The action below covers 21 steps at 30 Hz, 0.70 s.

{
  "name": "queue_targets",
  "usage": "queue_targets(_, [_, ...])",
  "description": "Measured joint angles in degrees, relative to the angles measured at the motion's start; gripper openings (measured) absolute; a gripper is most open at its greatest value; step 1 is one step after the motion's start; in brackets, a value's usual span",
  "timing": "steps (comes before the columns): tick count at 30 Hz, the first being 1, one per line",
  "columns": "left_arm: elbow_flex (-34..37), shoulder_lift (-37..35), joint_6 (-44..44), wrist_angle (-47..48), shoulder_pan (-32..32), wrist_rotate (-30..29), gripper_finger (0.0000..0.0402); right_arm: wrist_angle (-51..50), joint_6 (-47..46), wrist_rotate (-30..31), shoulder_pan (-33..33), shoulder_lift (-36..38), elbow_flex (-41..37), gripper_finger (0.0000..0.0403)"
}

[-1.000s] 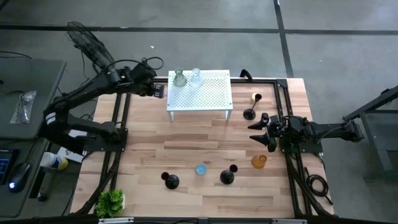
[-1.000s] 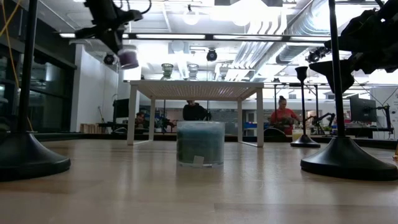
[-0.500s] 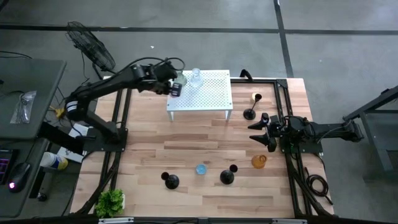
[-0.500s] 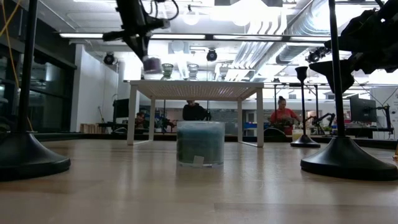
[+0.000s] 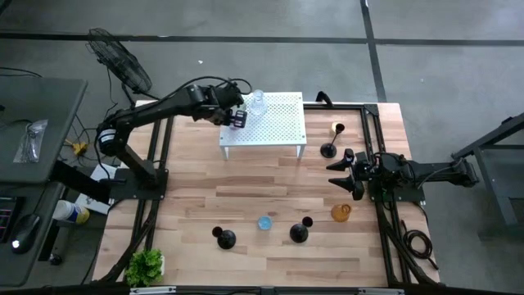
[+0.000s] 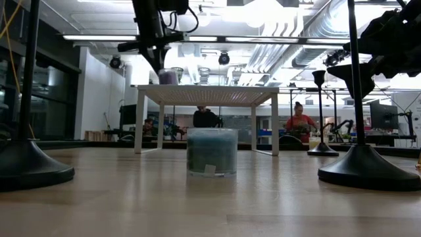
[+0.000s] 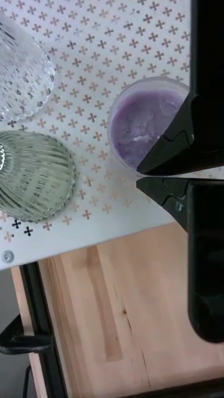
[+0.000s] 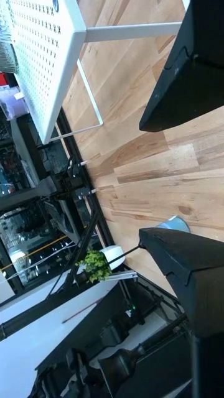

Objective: Pick & Place candle stick holders
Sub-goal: Put the purple scented candle on the shelf

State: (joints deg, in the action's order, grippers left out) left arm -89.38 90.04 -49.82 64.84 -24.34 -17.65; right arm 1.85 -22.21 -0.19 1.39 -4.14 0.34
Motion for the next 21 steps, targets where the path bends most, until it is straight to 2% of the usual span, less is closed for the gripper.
queue_targets(4, [0.02, -0.09, 0.00, -2.45, -0.02, -0.02, 0.0000, 0.00, 0.01, 0.00, -0.02, 0.02, 0.00, 0.0260])
queue_targets(21, [0.02, 1.22, 0.52, -2.25, -0.46, -1.99, 0.0000, 0.00, 0.02, 0.00, 0.00, 0.02, 0.02, 0.0260])
